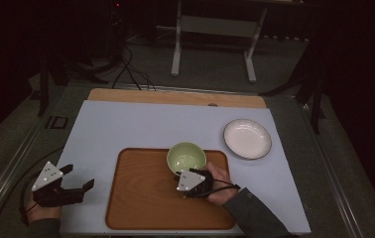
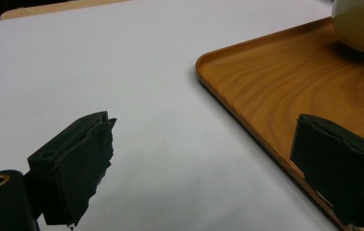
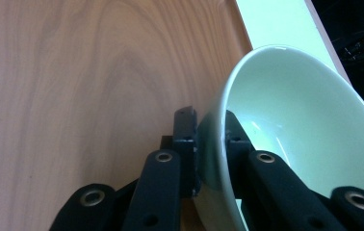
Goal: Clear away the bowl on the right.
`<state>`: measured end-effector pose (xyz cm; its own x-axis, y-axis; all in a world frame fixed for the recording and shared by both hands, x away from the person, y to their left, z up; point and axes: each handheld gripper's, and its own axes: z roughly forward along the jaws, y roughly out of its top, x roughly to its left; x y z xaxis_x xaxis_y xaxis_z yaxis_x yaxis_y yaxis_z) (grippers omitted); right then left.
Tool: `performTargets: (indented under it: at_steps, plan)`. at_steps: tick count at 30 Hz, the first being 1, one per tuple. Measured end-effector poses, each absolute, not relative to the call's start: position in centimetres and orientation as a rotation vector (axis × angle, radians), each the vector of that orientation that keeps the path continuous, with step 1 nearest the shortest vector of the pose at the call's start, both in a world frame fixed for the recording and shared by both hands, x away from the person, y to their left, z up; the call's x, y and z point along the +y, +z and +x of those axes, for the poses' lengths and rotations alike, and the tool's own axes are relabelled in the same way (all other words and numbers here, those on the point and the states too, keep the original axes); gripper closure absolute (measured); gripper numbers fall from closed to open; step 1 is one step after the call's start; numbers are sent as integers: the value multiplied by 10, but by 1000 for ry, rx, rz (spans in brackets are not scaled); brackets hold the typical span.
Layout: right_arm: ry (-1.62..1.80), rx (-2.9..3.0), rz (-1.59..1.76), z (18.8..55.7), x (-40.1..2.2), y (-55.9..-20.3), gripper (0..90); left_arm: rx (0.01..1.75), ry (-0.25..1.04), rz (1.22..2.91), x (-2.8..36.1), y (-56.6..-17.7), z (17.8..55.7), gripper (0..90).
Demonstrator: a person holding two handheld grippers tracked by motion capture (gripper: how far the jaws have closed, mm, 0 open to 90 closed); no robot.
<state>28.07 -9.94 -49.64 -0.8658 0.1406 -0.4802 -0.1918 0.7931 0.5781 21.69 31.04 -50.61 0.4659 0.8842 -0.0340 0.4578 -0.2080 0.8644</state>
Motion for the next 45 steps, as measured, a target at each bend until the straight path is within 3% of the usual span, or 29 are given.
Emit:
performTargets:
  at_steps: [45]
  plan:
    - [863,2507,-160,259,-82,-506,811,1132,612,1835,311,-506,217,74]
